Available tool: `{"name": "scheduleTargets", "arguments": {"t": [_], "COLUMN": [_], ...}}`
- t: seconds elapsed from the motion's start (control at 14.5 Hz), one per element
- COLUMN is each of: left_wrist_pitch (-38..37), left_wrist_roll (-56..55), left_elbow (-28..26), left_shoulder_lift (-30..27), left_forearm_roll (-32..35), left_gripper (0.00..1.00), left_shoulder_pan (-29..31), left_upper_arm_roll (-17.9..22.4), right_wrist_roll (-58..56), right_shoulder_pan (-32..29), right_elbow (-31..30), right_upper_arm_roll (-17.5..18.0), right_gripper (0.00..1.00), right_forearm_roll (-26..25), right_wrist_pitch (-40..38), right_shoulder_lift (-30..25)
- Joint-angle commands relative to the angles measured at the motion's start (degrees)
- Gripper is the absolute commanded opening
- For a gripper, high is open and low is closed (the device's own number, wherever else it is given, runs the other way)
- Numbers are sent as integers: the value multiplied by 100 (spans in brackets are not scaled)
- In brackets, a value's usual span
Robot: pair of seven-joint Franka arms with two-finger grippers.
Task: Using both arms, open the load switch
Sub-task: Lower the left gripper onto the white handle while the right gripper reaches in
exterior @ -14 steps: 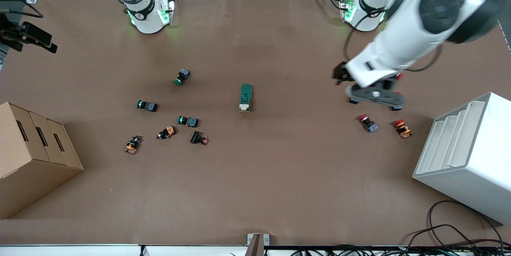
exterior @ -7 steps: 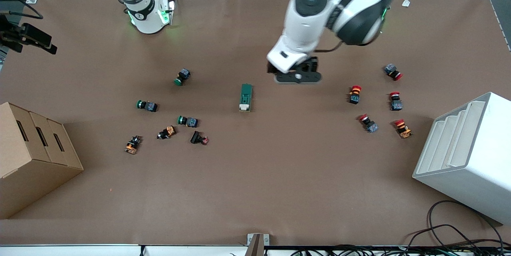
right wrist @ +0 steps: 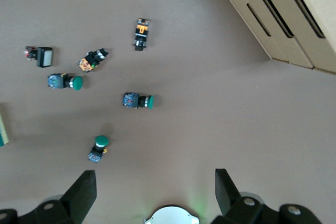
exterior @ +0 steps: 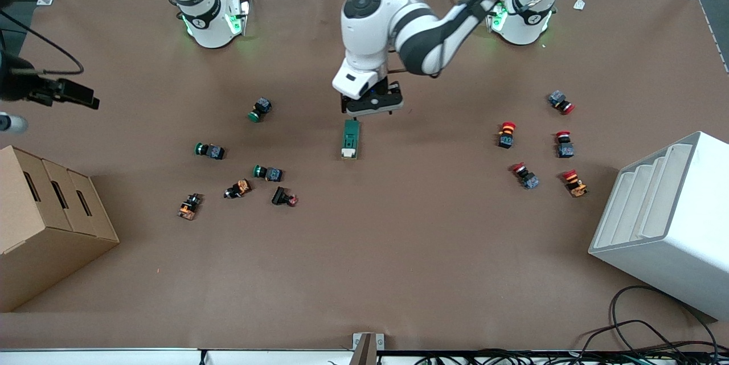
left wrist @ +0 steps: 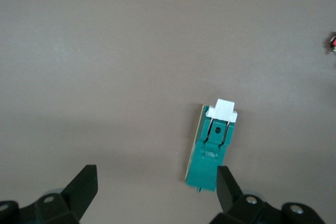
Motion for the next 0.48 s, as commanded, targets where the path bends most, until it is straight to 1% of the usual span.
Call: {"name": "scheduleTargets", "arguments": {"t": [0.0,0.07,0.14,0.28,0.42], "left_wrist_pitch": [65,65,65,57,39], "left_wrist_roll": [-1359,-1921,-2318,-2934,-3584], "left_elbow": [89,89,89,89,89], "left_shoulder_lift": [516,674,798,992,1237], "left_forearm_roll": [1255,1730,2065,2750,3585], "left_gripper": [100,99,99,99,99], "left_shoulder_pan": [-455,-578,-701,-956,-1027], "left_upper_arm_roll": [19,11,11,28,28], "right_wrist_roll": [85,156,496,1567,2472], "right_shoulder_pan": [152,240,328,565,1039], "right_elbow": [261,235,217,217,252], "right_upper_arm_roll": [35,35,44,70,70], "right_gripper": [100,100,100,100,100], "right_forearm_roll": [-182,-173,-138,-33,55], "right_wrist_pitch": [-63,-36,-10,8,16], "right_shoulder_lift": [269,278,322,480,725]}}
